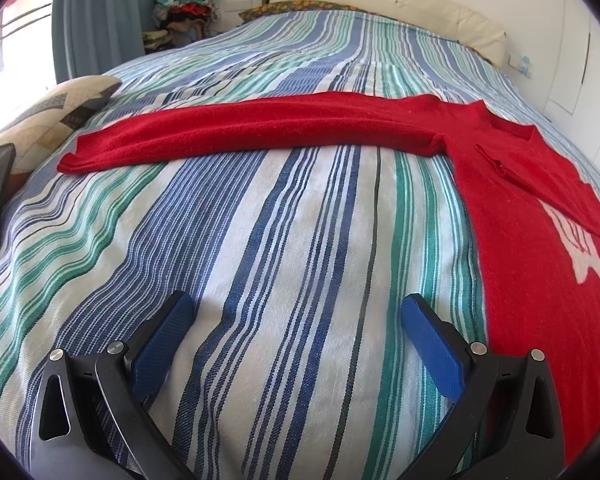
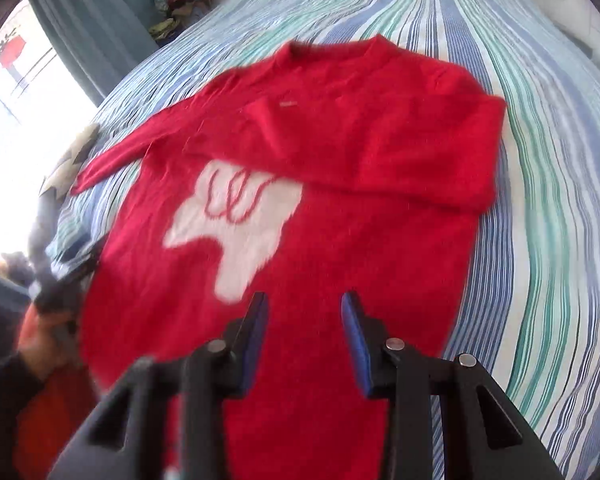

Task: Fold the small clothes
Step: 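Lay the lifted sleeve across the sweater body and open the right tool, then grasp a sleeve cuff with the left tool and lift it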

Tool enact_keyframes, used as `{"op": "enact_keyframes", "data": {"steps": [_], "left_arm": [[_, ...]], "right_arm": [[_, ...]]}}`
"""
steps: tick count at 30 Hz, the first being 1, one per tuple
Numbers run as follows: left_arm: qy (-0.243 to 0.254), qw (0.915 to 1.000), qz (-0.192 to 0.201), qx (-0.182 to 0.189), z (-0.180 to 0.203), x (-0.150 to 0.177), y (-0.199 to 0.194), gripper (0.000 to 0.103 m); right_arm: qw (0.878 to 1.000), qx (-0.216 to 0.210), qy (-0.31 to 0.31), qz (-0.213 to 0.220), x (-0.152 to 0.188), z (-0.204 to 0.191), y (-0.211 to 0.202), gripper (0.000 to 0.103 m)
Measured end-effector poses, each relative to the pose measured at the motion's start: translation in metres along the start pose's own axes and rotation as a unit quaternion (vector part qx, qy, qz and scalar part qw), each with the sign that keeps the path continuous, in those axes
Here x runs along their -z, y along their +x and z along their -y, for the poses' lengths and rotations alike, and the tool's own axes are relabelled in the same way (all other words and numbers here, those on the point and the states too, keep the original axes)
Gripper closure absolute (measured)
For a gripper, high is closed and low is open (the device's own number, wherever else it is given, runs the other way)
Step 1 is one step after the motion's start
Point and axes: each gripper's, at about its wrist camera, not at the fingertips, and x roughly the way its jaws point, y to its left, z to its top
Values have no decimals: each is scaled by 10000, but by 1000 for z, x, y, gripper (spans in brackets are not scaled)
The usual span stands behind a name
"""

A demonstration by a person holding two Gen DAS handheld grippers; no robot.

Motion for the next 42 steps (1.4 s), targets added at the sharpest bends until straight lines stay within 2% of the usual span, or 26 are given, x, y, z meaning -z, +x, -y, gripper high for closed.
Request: {"op": "enact_keyframes", "data": {"steps": [4, 7, 9, 11, 13, 15, 17, 20, 23, 25, 27, 31, 34, 36, 37, 39, 40, 41, 42], "left_arm": [[12, 10000, -12, -11, 1, 0, 0, 1], [32, 10000, -43, -36, 2, -1, 0, 1], [55, 9999, -64, -92, 3, -2, 0, 1], [73, 9998, -97, -169, 5, -2, -1, 1], [80, 9996, -175, -217, 6, -2, -2, 1], [130, 9992, -311, -206, 6, -2, -4, 1], [197, 9983, -532, -137, 4, -3, -9, 1], [175, 9968, -768, 102, -4, -7, -20, 1], [-556, 9935, -836, 535, -31, -25, -25, 1], [-1320, 9846, -795, 826, -61, -41, -24, 1], [-1981, 9730, -734, 934, -94, -57, -18, 1], [-3088, 9457, -729, 712, -159, -73, 10, 3], [-3781, 9210, -704, 615, -192, -76, 34, 11], [-4027, 9111, -667, 577, -202, -82, 48, 12], [-4088, 9089, -628, 532, -203, -85, 53, 12], [-4139, 9082, -462, 404, -205, -94, 57, 27], [-4136, 9088, -400, 383, -206, -97, 59, 68], [-4145, 9080, -427, 433, -206, -101, 61, 97], [-4165, 9069, -437, 468, -207, -104, 59, 99]], "right_arm": [[9993, 167, 28, -331, 100, 2, -16, 65], [9987, 454, 239, -67, 146, 5, -40, 65], [9974, 630, 217, 280, 154, -6, -59, 65], [9958, 547, 209, 701, 153, -20, -75, 65], [9946, 352, 292, 933, 148, -33, -71, 64], [9953, 299, 430, 813, 142, -40, -49, 63], [9969, 442, 548, 365, 143, -46, -21, 62], [9969, 502, 441, 412, 145, -60, -27, 57], [9960, 681, 147, 565, 150, -74, -50, 57], [9954, 671, 159, 664, 150, -80, -65, 57], [9952, 552, 234, 775, 148, -84, -80, 56], [9932, 517, 71, 1036, 146, -98, -94, 49], [9936, 486, -204, 996, 142, -108, -86, 49], [9941, 397, -257, 977, 141, -108, -76, 49], [9947, 315, -219, 950, 142, -106, -70, 49], [9966, 186, -56, 802, 143, -102, -55, 49], [9975, 107, 16, 705, 144, -101, -49, 49], [9977, 52, 57, 670, 145, -100, -45, 49], [9977, 16, 67, 672, 146, -101, -43, 49]]}}
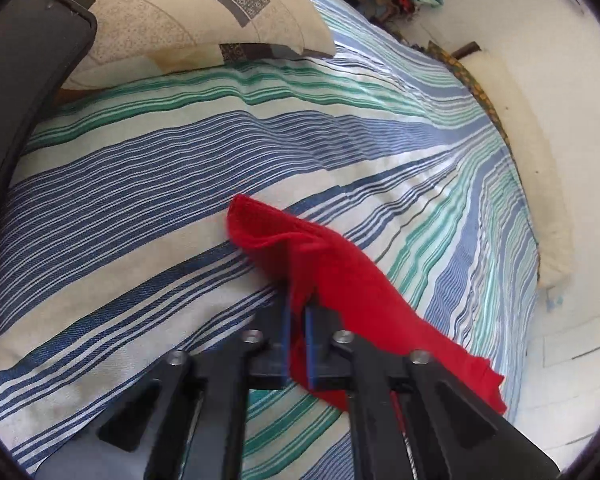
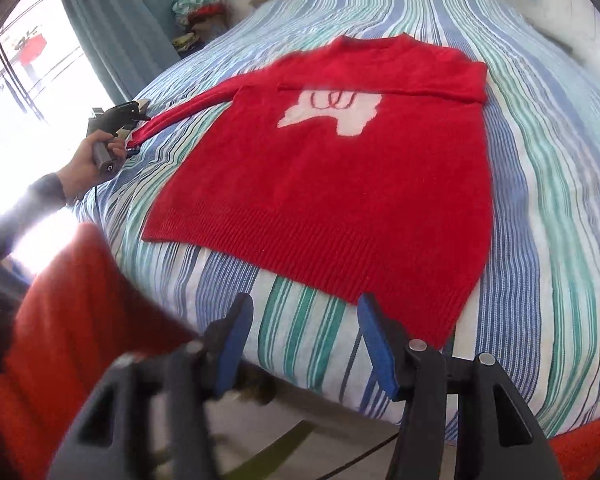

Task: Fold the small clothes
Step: 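Grasp a sleeve cuff with the left tool and lift it, then lay the sleeve across the sweater body and open the left tool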

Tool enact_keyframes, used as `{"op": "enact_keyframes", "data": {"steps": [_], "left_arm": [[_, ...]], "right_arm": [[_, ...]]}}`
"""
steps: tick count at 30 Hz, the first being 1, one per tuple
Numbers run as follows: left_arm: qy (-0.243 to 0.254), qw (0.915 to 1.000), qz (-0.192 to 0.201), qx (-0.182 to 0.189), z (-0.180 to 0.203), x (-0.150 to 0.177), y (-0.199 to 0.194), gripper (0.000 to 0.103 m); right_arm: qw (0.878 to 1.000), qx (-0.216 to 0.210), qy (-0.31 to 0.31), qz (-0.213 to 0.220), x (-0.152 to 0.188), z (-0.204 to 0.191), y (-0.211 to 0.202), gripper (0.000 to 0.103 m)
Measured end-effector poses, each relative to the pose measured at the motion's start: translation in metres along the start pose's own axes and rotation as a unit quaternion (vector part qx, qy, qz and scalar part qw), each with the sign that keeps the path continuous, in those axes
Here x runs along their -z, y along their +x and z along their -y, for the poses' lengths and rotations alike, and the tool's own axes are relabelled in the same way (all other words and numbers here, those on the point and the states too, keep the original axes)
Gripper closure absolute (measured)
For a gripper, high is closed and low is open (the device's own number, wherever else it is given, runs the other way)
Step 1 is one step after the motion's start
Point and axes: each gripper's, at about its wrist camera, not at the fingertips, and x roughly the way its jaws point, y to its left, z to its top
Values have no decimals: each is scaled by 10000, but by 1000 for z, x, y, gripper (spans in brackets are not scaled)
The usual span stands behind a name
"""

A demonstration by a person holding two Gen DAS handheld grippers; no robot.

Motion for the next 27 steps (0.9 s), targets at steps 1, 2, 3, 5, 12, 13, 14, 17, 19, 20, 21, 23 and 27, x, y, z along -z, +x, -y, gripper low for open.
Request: {"op": "enact_keyframes", "data": {"steps": [1, 2, 3, 5, 12, 13, 14, 17, 19, 20, 21, 23, 27], "left_arm": [[78, 9999, 115, -9, 6, -1, -7, 99], [305, 9993, 232, -37, 18, -1, -16, 99], [667, 9972, 319, -88, 36, 0, -24, 99], [1592, 9859, 516, -52, 90, 8, -43, 99], [4034, 9021, 353, 1491, 317, 133, -87, 99], [4299, 8865, 216, 1696, 340, 159, -87, 97], [4543, 8711, -13, 1866, 360, 187, -84, 96], [5055, 8358, -872, 1958, 384, 261, -57, 23], [5148, 8306, -1039, 1853, 369, 288, -43, 25], [5110, 8322, -1123, 1837, 356, 291, -40, 25], [5003, 8379, -1198, 1821, 339, 287, -37, 25], [4727, 8576, -1143, 1672, 305, 265, -34, 28], [4758, 8714, -600, 1031, 249, 213, -42, 31]], "right_arm": [[10000, -28, -8, 8, 0, -1, 1, 49], [10000, -50, -18, 40, -1, -1, 2, 49], [9999, -74, -24, 97, -2, -1, 1, 49], [9996, -145, -3, 230, -4, 0, -2, 49], [9988, -376, 91, 299, -4, 6, -2, 49], [9988, -382, 91, 304, -4, 7, -2, 49], [9987, -379, 91, 321, -4, 7, -3, 49], [9985, -346, 112, 408, -3, 9, -7, 49], [9983, -288, 171, 468, -1, 12, -11, 49], [9982, -275, 218, 491, 0, 15, -13, 49], [9979, -259, 274, 523, 1, 19, -15, 49], [9969, -242, 410, 623, 5, 26, -22, 49], [9949, -312, 676, 679, 9, 42, -26, 49]]}}
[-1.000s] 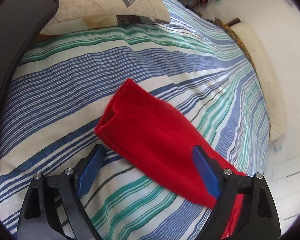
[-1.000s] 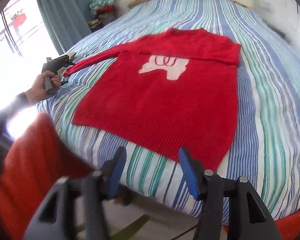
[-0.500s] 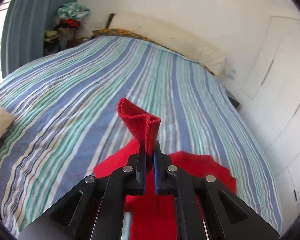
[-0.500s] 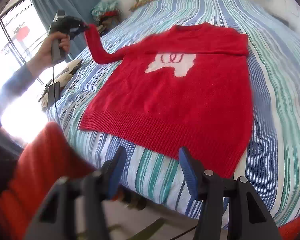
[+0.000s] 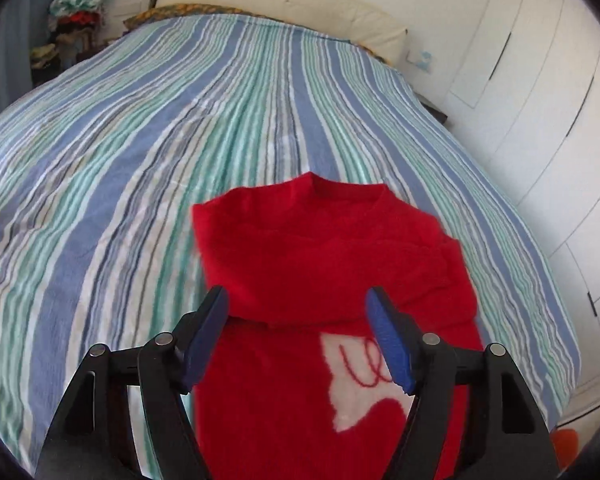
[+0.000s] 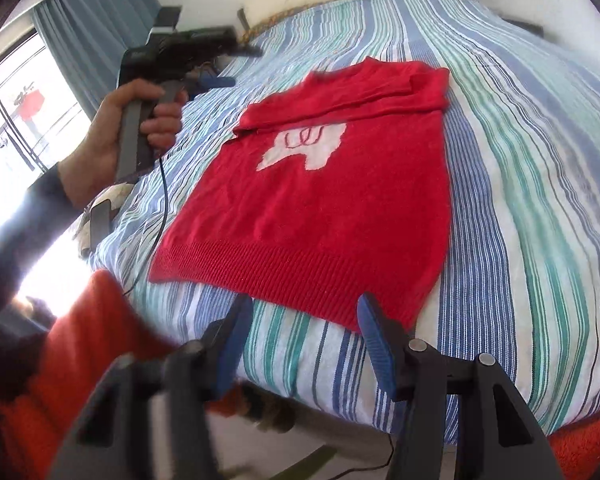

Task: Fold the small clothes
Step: 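Lay the sleeve across the sweater body and open the left tool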

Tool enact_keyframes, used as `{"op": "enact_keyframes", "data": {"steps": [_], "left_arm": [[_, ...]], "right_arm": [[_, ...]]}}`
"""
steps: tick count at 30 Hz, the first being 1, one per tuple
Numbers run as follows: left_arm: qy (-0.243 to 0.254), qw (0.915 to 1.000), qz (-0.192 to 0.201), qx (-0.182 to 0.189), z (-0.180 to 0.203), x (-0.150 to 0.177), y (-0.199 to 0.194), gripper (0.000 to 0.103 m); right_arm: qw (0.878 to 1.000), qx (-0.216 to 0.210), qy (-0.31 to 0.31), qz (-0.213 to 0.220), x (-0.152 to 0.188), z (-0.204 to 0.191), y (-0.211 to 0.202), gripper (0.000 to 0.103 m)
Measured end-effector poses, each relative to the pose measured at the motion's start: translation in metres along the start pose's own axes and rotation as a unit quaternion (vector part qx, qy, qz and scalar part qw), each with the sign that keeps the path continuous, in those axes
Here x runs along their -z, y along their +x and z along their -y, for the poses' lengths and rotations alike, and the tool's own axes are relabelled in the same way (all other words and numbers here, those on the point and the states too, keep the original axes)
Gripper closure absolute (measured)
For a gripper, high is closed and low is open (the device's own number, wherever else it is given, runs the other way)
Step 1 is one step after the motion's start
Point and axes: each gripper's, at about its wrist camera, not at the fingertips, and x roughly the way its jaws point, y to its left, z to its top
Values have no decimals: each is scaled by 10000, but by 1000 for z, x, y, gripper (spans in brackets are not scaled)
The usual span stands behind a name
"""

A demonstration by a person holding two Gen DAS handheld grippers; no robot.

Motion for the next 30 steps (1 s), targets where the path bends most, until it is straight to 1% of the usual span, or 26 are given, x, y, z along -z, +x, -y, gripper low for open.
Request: {"op": "enact_keyframes", "data": {"steps": [2, 4, 6, 7, 8, 10, 12, 13, 14, 15, 16, 17, 18, 19, 20, 21, 22, 23, 24, 25, 26, 27, 28, 29, 30], "left_arm": [[492, 9981, -106, -358, -15, 11, -7, 31], [1020, 9931, -269, -510, -13, 24, -4, 30], [1539, 9857, -382, -570, -1, 36, 6, 28], [1803, 9805, -415, -662, 7, 43, 14, 27], [2026, 9748, -419, -832, 15, 46, 27, 27], [2211, 9671, -401, -1191, 24, 50, 51, 27], [2142, 9650, -432, -1448, 26, 47, 75, 29], [2081, 9646, -407, -1571, 25, 46, 84, 32], [2021, 9642, -374, -1674, 24, 44, 92, 47], [1925, 9645, -364, -1770, 20, 42, 98, 65], [1744, 9653, -397, -1905, 11, 41, 101, 96], [1423, 9693, -275, -1985, 0, 40, 97, 99], [1052, 9734, -63, -2034, -13, 41, 86, 99], [763, 9760, 19, -2038, -24, 44, 78, 100], [600, 9779, 16, -2001, -32, 49, 74, 100], [578, 9788, -54, -1966, -38, 54, 75, 100], [659, 9784, -179, -1954, -41, 60, 77, 103], [761, 9764, -310, -1999, -43, 65, 80, 103], [783, 9779, -392, -1896, -46, 69, 79, 103], [748, 9791, -411, -1845, -49, 71, 76, 101], [666, 9812, -445, -1754, -52, 70, 71, 95], [554, 9839, -500, -1623, -57, 69, 64, 89], [395, 9871, -528, -1460, -63, 67, 57, 67], [192, 9903, -478, -1287, -70, 63, 47, 52], [-32, 9936, -356, -1072, -78, 56, 39, 50]], "right_arm": [[9999, -42, 113, -43, 0, 7, 3, 49], [9996, -93, 242, -108, -1, 12, 9, 49], [9991, -134, 354, -177, 0, 16, 13, 49], [9990, -143, 385, -195, -1, 17, 15, 49], [9989, -140, 389, -205, -2, 16, 16, 49], [9990, -130, 370, -204, -4, 14, 17, 49], [9992, -99, 336, -200, -5, 11, 18, 49], [9992, -78, 326, -207, -4, 10, 18, 49], [9992, -61, 317, -223, -3, 9, 18, 49], [9992, -41, 309, -249, -2, 9, 19, 49], [9992, -17, 303, -274, -2, 8, 20, 49], [9991, 3, 298, -296, -1, 8, 20, 49], [9991, 21, 296, -311, -2, 8, 21, 49], [9991, 32, 291, -316, -2, 8, 21, 49], [9991, 34, 281, -313, -3, 8, 22, 49], [9992, 32, 267, -308, -3, 7, 22, 49], [9992, 22, 254, -313, -4, 6, 23, 48], [9991, 1, 240, -335, -4, 6, 25, 49], [9990, -23, 228, -377, -4, 5, 27, 48], [9989, -44, 219, -424, -5, 5, 30, 49], [9987, -65, 204, -457, -5, 4, 33, 49], [9987, -82, 184, -473, -5, 3, 34, 48], [9987, -95, 158, -476, -6, 1, 35, 49], [9987, -103, 128, -474, -6, 0, 35, 49], [9988, -102, 103, -466, -6, -1, 35, 49]]}}
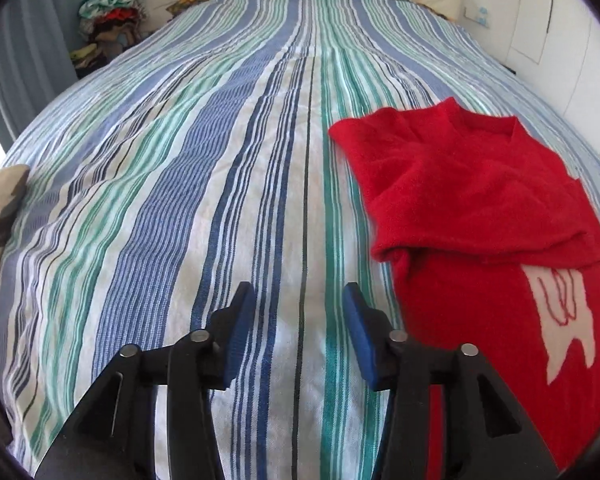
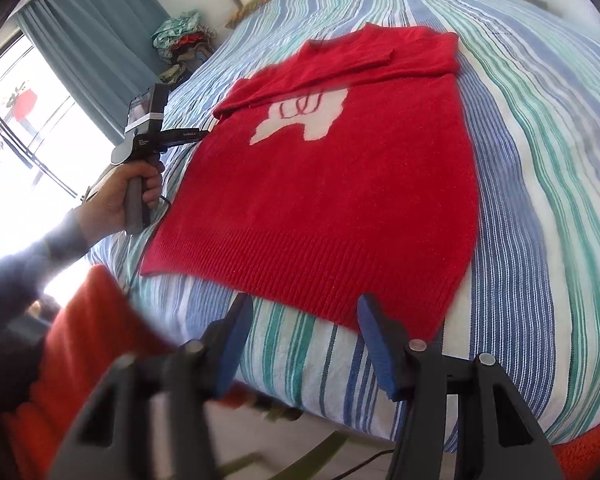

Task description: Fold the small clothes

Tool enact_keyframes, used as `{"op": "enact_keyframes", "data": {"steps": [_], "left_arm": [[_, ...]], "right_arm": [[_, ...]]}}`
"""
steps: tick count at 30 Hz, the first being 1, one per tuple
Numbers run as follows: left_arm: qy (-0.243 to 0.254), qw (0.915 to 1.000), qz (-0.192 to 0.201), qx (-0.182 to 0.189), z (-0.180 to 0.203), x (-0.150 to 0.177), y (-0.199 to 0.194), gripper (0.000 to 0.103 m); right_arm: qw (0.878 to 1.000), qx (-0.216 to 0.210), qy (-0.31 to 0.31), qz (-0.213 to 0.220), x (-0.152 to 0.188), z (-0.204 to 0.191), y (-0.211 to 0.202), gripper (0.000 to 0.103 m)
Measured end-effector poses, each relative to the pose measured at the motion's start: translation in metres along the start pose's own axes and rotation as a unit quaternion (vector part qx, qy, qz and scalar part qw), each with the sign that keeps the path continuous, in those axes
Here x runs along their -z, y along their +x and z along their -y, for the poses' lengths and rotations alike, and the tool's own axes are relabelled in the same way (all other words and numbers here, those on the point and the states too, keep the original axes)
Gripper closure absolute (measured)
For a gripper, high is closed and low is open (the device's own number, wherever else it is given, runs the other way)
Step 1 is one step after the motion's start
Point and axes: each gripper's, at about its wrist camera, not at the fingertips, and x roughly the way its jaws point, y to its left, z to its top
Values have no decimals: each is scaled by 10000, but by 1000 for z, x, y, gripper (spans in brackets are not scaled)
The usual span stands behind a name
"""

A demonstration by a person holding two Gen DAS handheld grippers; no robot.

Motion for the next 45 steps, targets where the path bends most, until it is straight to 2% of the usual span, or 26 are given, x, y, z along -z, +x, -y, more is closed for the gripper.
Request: {"op": "enact_keyframes", "data": {"steps": [3, 5, 6, 7, 9, 10, 11, 12, 13, 14, 15, 16, 18, 19, 21, 22, 24, 26, 28, 29, 30, 34, 37, 38, 41, 45], "left_arm": [[-532, 9956, 28, 768, -13, -33, -6, 48], [-662, 9889, -246, 1306, -6, -61, 9, 32], [-664, 9859, -453, 1466, 1, -72, 21, 30], [-612, 9852, -622, 1477, 8, -81, 34, 29], [-503, 9867, -935, 1234, 22, -93, 61, 28], [-533, 9856, -1114, 1153, 25, -96, 77, 31], [-603, 9846, -1216, 1100, 28, -97, 88, 61], [-595, 9850, -1218, 1067, 31, -97, 94, 96], [-447, 9890, -1080, 902, 36, -101, 93, 100], [-239, 9951, -728, 632, 39, -104, 87, 100], [-211, 9969, -613, 444, 37, -104, 87, 100], [-327, 9960, -714, 420, 32, -103, 93, 100], [-186, 9954, -814, 469, 34, -98, 98, 97], [-32, 9961, -778, 409, 38, -96, 94, 91], [-4, 9968, -696, 389, 37, -94, 80, 63], [-50, 9974, -568, 432, 34, -90, 68, 39], [6, 9979, -211, 605, 30, -81, 44, 27], [287, 9971, -368, 594, 34, -67, 42, 31], [937, 9917, -873, 129, 46, -47, 62, 74], [1084, 9900, -907, 19, 46, -38, 66, 74], [1092, 9910, -779, -14, 45, -33, 62, 74], [895, 9933, -736, -45, 42, -32, 45, 74], [817, 9950, -565, -55, 38, -26, 16, 53], [789, 9959, -443, 20, 38, -21, 3, 47], [704, 9969, -164, 301, 44, 3, -39, 43], [793, 9940, -57, 753, 73, 56, -83, 35]], "right_arm": [[10000, -3, 2, 5, 1, 1, 0, 49], [10000, -1, 41, -29, 2, 3, 2, 48], [10000, 2, 57, -50, 3, 4, 3, 48], [9999, 3, 70, -73, 3, 5, 4, 48], [9999, 20, 75, -77, 3, 5, 4, 48], [9999, 30, 69, -75, 2, 5, 5, 48], [9999, 45, 66, -73, 2, 4, 5, 48], [9999, 56, 64, -76, 2, 4, 5, 49], [9999, 62, 67, -82, 2, 5, 5, 48], [9999, 64, 76, -90, 1, 5, 6, 48], [9999, 64, 92, -97, 1, 5, 7, 48], [9999, 61, 109, -102, 1, 6, 7, 48], [9998, 54, 131, -113, 0, 7, 7, 48], [9998, 49, 137, -123, -1, 7, 8, 48], [9998, 30, 156, -135, -2, 8, 10, 48], [9998, 18, 162, -129, -3, 9, 10, 48], [9998, 4, 167, -120, -3, 9, 10, 48], [9998, -9, 178, -113, -3, 10, 10, 48], [9998, -14, 185, -121, -3, 10, 11, 48], [9997, -17, 193, -128, -3, 10, 12, 48], [9997, -19, 198, -137, -3, 10, 12, 48], [9998, 6, 187, -87, -3, 9, 9, 48], [9999, 46, 150, -32, -2, 9, 5, 48], [9999, 73, 134, 12, -2, 8, 3, 48], [9994, 213, 126, 237, -6, 10, -9, 48], [9972, 550, -94, 501, -24, 15, -23, 48]]}}
